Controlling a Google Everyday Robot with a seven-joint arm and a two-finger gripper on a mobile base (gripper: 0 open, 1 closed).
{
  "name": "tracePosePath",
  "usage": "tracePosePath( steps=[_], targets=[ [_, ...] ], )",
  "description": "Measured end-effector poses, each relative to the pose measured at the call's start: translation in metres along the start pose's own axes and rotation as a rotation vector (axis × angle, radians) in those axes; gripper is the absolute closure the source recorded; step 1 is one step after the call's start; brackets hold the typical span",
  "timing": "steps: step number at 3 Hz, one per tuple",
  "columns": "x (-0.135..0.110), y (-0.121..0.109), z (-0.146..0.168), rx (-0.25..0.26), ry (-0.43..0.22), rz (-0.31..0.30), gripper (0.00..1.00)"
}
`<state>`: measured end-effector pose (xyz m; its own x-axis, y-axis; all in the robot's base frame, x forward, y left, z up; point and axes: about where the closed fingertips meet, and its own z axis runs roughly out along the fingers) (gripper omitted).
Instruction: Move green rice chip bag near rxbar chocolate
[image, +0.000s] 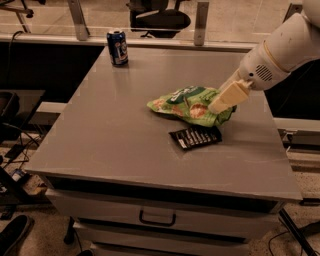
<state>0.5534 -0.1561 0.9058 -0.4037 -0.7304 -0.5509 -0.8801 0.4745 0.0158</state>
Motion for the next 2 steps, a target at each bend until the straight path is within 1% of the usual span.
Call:
tracePosePath(
  steps=[1, 2],
  targets=[
    [-0.0007, 0.0006, 0.0015, -0.002, 0.001, -0.002, 0.0],
    [-0.0007, 0.0006, 0.0016, -0.002, 0.001, -0.002, 0.0]
  ],
)
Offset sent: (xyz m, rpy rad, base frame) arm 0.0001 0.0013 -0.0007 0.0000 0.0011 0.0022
